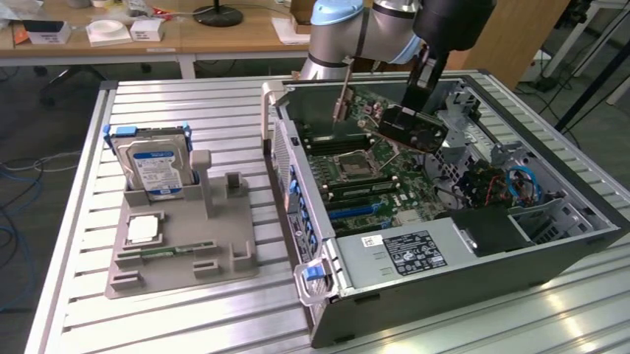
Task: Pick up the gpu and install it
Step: 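Insert the gpu into the slot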
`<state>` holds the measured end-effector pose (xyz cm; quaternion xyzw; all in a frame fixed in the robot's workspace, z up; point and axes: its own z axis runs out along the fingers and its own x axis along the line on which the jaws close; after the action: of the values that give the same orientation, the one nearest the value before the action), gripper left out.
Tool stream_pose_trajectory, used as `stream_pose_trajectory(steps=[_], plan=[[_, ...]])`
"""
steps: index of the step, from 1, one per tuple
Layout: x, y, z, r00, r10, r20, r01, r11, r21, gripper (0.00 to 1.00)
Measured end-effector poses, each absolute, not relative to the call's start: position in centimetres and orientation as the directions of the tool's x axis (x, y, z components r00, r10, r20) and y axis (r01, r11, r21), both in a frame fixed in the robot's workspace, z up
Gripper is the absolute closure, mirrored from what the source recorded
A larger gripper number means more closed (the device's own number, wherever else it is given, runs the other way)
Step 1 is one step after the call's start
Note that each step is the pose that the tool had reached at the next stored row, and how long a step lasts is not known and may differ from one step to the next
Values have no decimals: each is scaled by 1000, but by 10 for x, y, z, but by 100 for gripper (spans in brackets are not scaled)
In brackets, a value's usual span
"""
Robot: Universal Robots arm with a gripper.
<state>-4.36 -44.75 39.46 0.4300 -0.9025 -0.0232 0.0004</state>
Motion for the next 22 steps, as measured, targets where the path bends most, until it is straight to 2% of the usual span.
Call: stream_pose_trajectory(steps=[22], plan=[[-44, -448, 390, -518, -855, -19, -855, 517, 42, 74]])
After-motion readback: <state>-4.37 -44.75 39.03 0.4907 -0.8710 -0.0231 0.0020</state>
